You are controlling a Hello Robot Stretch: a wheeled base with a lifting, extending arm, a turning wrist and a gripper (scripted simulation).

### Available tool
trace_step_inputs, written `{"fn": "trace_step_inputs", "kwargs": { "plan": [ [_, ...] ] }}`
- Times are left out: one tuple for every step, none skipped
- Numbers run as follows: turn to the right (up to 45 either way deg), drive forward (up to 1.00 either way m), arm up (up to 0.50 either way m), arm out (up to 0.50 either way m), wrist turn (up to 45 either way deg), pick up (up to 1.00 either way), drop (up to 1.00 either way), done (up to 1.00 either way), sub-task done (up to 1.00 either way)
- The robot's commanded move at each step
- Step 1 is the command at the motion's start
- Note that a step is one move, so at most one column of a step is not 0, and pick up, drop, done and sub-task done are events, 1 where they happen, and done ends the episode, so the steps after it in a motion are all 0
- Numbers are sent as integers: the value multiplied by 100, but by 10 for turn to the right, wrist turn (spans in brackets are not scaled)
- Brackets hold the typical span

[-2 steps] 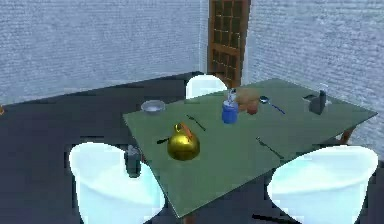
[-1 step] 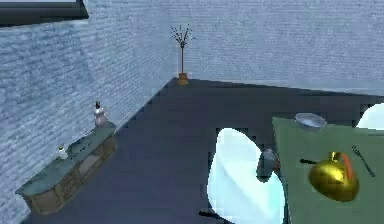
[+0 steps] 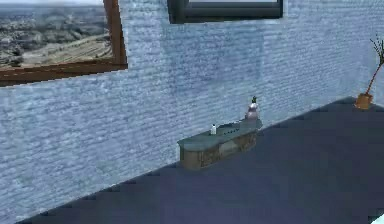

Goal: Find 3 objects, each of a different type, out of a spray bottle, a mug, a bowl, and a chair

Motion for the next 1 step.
{"fn": "trace_step_inputs", "kwargs": {
  "plan": [
    [-450, 0, 0, 0, 0, 0, 0, 0, 0]
  ]
}}
